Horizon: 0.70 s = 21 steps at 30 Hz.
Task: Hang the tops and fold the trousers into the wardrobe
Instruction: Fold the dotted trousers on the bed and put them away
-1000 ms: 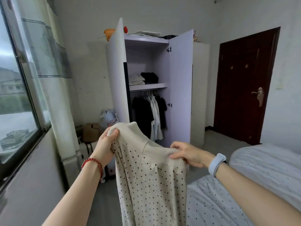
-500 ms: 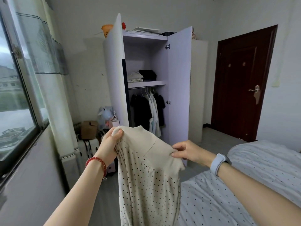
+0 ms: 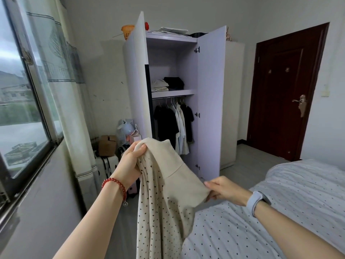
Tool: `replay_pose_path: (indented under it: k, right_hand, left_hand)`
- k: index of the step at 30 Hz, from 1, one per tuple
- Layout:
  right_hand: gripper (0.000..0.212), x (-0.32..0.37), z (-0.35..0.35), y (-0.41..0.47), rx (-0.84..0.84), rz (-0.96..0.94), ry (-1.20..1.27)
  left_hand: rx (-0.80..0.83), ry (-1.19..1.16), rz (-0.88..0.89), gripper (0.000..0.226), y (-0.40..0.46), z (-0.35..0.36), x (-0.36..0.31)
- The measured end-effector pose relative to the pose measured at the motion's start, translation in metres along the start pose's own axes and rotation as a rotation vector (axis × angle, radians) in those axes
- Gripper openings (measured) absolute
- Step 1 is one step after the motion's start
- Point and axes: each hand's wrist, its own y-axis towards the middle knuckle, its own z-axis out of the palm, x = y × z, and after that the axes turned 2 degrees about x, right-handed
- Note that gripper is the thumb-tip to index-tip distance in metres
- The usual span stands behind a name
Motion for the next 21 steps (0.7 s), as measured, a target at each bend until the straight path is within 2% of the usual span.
replay_pose_path:
  k: [4, 5, 8, 11, 14, 16, 21]
  right_hand:
    - [0.015, 0.000, 0.010, 0.002, 0.026, -0.037, 0.033]
    - [0.011, 0.001, 0.011, 0.004, -0.020, -0.053, -0.023]
    - [0.014, 0.001, 0.007, 0.014, -0.304, -0.085, -0.186]
    - [0.014, 0.004, 0.002, 0.020, -0.443, -0.066, -0.124]
    - [0.008, 0.009, -0.002, 0.020, -0.365, 0.054, 0.014]
    - [0.017, 0.016, -0.004, 0.018, -0.277, 0.134, 0.122]
    - [0.022, 0.032, 0.007, 0.013, -0.248, 0.174, 0.192]
  left_hand:
    - [-0.039, 0.028, -0.035, 0.017, 0.002, -0.008, -0.001]
    - [-0.051, 0.054, -0.053, 0.014, 0.002, -0.010, -0.001]
    - [-0.091, 0.167, -0.114, 0.018, 0.001, -0.017, 0.003]
    - [-0.190, 0.369, -0.052, 0.014, 0.000, -0.030, 0.014]
    - [-0.282, 0.748, 0.050, 0.013, -0.001, -0.038, 0.022]
    - [-0.247, 0.859, 0.028, 0.015, -0.001, -0.036, 0.027]
    - [-0.166, 0.738, -0.124, 0.023, -0.006, -0.024, 0.035]
